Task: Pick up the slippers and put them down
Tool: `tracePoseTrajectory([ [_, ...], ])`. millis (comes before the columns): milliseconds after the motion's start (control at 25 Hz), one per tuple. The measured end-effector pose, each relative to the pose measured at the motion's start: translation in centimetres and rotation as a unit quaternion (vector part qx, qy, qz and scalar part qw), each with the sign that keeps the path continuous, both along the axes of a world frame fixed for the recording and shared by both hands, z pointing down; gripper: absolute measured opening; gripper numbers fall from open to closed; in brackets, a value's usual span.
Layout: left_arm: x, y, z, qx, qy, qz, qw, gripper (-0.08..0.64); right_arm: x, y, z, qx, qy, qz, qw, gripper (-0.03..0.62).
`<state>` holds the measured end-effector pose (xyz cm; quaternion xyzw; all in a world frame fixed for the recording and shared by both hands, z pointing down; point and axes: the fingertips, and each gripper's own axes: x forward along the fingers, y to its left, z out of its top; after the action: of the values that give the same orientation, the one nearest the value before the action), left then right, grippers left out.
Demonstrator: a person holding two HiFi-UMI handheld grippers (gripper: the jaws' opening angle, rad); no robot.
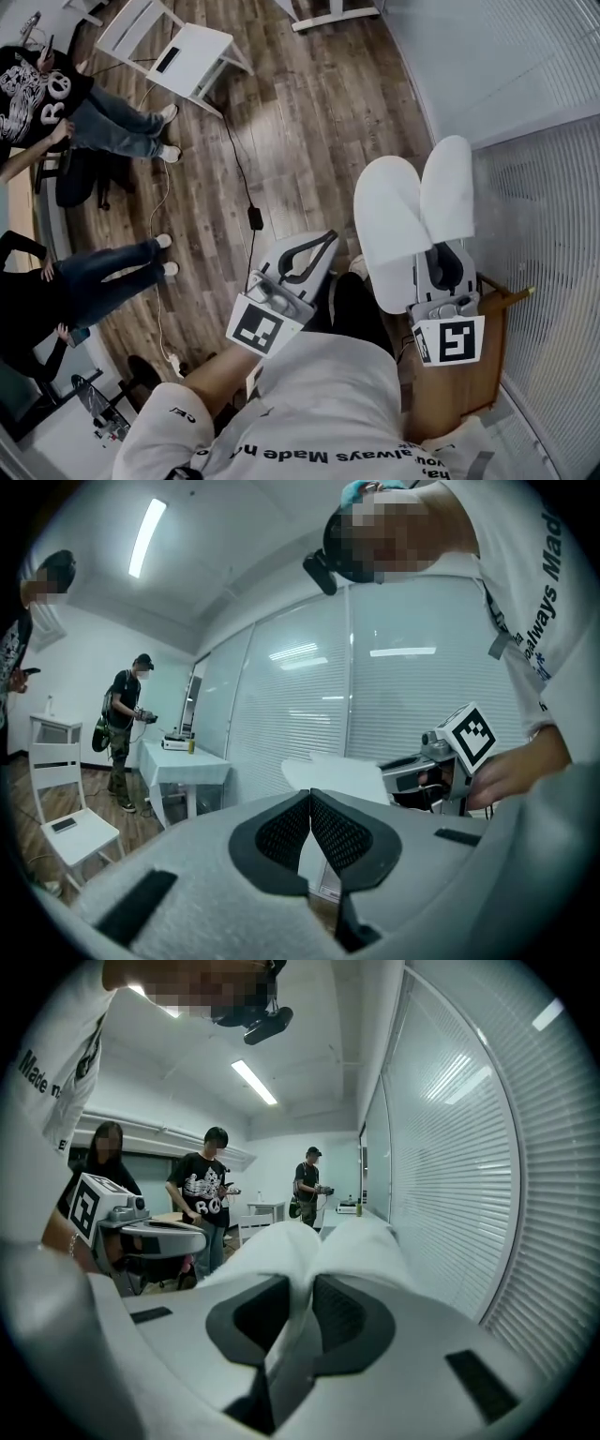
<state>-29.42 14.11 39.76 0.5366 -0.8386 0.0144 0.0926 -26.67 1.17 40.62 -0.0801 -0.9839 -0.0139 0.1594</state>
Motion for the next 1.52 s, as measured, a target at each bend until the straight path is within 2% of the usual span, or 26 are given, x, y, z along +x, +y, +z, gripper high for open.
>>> tracePoseTrajectory([
  [280,0.5,0.4,4.2,-0.006,0.017,0.008,0.9998,0.012,0.6,0.7,4.7,0.000,0.020,0.007,1.000,0.064],
  [720,-1.1,-0.3,13.2,-0.024,0.041,0.019,0.9987,0.012,-1.1,0.2,14.5,-0.010,0.057,0.010,0.998,0.064],
  [1160,-0.8,-0.9,21.7,-0.029,0.040,0.035,0.9982,0.012,-0.9,-0.2,24.7,-0.016,0.069,0.022,0.997,0.064],
  [1320,-0.1,-1.0,25.8,-0.033,0.048,0.043,0.9974,0.012,-0.5,0.1,29.2,-0.011,0.078,0.018,0.997,0.064],
  [1520,0.4,-1.4,31.9,-0.049,0.037,0.061,0.9963,0.013,-0.5,0.0,35.2,-0.001,0.083,0.013,0.997,0.063],
])
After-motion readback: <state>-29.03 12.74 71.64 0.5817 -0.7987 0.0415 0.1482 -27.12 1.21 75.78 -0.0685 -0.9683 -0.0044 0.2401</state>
